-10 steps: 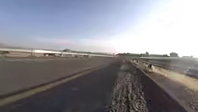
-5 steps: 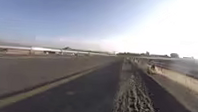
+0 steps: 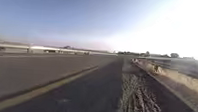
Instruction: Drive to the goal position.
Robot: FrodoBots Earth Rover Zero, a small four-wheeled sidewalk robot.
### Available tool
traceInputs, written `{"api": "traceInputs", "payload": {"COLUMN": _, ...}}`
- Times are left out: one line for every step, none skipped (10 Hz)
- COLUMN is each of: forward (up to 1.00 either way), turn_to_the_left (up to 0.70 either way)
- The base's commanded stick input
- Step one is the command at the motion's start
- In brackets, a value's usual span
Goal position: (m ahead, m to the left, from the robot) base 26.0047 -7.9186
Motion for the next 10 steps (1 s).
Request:
{"api": "traceInputs", "payload": {"forward": 0.5, "turn_to_the_left": 0.0}}
{"api": "traceInputs", "payload": {"forward": 0.5, "turn_to_the_left": 0.0}}
{"api": "traceInputs", "payload": {"forward": 0.5, "turn_to_the_left": 0.0}}
{"api": "traceInputs", "payload": {"forward": 0.5, "turn_to_the_left": 0.0}}
{"api": "traceInputs", "payload": {"forward": 0.5, "turn_to_the_left": 0.0}}
{"api": "traceInputs", "payload": {"forward": 0.5, "turn_to_the_left": 0.0}}
{"api": "traceInputs", "payload": {"forward": 0.5, "turn_to_the_left": 0.0}}
{"api": "traceInputs", "payload": {"forward": 0.5, "turn_to_the_left": 0.0}}
{"api": "traceInputs", "payload": {"forward": 0.5, "turn_to_the_left": 0.0}}
{"api": "traceInputs", "payload": {"forward": 0.5, "turn_to_the_left": 0.0}}
